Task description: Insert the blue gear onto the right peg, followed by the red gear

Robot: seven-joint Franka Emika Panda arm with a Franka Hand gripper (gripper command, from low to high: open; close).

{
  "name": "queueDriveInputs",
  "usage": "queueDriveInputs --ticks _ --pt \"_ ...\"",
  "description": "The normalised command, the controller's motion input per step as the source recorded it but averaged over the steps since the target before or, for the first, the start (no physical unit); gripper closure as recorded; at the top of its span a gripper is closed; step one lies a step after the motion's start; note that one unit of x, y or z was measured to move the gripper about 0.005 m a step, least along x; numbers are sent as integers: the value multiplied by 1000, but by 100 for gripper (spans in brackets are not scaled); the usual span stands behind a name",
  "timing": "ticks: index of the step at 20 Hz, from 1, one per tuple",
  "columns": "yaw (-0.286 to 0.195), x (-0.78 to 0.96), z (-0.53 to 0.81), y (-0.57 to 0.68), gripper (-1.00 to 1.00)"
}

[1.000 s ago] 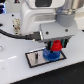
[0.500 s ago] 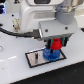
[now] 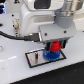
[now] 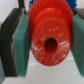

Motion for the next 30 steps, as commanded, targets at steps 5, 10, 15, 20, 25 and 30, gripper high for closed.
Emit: queueDriveInputs --ticks 5,10,15,20,25,30 --pt "0 71 54 -22 100" --pt "0 155 277 -44 100" --pt "0 83 146 -134 100" --pt "0 131 62 -38 100" --pt "0 188 0 -68 100" --pt "0 219 -23 -62 100"
